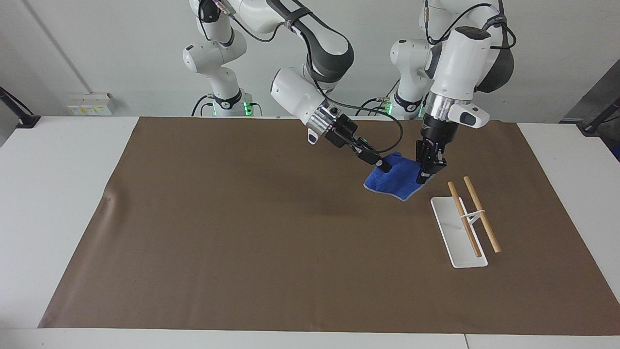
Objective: Right arm passes towel to left arm to hang
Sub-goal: 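Grasp the towel end with the left gripper near the right gripper, then open the right gripper and withdraw it while the left gripper holds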
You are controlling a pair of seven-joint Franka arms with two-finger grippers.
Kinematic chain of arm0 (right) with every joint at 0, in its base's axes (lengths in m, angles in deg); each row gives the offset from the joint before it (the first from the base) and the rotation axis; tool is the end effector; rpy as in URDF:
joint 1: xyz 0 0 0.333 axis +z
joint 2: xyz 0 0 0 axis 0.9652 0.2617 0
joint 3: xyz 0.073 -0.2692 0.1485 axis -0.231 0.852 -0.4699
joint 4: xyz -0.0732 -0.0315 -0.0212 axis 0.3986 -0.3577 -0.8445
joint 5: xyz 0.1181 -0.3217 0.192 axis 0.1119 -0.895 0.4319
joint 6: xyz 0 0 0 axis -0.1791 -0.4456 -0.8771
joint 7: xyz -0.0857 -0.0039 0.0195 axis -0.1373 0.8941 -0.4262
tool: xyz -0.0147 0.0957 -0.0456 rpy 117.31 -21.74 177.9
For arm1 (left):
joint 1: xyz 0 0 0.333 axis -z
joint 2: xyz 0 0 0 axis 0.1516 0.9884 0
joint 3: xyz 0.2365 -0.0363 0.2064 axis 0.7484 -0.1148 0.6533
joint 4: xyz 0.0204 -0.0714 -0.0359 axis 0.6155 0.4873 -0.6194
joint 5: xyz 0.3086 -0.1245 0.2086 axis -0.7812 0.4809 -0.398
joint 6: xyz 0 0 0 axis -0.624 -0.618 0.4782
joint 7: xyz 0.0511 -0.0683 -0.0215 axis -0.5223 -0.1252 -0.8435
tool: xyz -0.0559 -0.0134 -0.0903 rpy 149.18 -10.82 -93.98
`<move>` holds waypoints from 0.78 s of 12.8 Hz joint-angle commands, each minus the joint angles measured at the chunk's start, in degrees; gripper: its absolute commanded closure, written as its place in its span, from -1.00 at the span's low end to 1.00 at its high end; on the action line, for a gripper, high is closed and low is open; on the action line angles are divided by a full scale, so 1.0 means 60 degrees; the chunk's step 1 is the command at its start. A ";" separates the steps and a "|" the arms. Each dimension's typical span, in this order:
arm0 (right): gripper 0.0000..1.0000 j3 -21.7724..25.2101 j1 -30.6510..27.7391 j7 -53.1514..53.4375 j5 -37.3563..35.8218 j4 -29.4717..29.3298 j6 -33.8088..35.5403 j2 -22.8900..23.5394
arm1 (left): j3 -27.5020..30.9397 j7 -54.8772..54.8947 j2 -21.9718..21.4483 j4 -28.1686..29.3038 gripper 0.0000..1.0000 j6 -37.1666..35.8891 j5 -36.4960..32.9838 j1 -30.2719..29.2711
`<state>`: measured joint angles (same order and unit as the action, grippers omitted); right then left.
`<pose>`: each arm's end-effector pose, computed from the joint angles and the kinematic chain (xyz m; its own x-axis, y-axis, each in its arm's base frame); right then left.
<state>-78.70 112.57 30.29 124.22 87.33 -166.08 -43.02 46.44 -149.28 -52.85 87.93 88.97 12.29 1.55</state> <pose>0.5412 0.4135 0.4739 0.4110 -0.6031 -0.6836 -0.7638 0.1816 -0.6194 0.5458 -0.1872 0.5400 0.1328 0.9862 -0.0985 0.9032 -0.0795 0.4217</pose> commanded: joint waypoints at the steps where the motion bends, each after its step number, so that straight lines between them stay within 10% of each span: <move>1: -0.99 -0.0059 -0.0122 -0.0356 0.0043 -0.0029 -0.0196 0.0107 | 0.0106 0.1145 -0.0155 0.0181 1.00 0.0180 0.0117 0.0061; 10: -1.00 0.0029 -0.1892 -0.8087 -0.0890 0.1595 -0.0446 -0.0171 | 0.0354 0.5335 -0.0097 0.0166 1.00 0.0532 0.0117 -0.0247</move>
<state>-78.16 104.13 -12.41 122.82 93.33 -168.47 -42.53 47.89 -122.59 -52.85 87.92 91.03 12.29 0.78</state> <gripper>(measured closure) 0.000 0.978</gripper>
